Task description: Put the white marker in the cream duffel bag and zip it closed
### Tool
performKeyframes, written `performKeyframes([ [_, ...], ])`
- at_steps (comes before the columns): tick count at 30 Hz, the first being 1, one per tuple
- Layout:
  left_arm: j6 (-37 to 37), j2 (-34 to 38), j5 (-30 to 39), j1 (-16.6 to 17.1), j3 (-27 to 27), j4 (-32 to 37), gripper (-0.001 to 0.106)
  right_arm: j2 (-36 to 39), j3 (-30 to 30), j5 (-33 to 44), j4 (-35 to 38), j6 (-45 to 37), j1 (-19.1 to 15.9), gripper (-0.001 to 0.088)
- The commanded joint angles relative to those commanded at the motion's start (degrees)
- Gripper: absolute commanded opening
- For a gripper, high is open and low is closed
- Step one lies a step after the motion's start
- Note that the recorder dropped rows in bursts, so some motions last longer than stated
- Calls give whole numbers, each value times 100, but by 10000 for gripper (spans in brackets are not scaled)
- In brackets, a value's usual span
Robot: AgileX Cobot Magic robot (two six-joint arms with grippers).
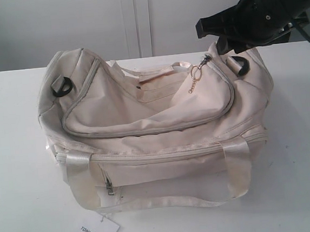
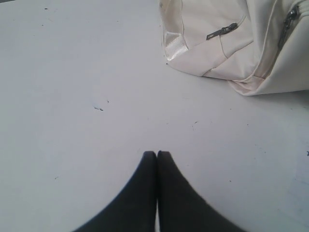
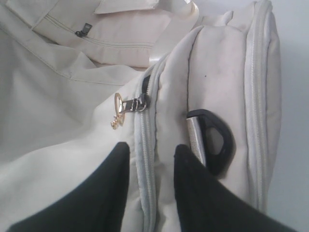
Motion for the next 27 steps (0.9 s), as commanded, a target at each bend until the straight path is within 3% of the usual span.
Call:
performKeyframes([
  [12, 0, 0, 0, 0, 0, 0, 0, 0, 0, 0, 0, 0, 0, 311],
  [27, 0, 0, 0, 0, 0, 0, 0, -97, 0, 482, -1258, 0, 0, 310],
])
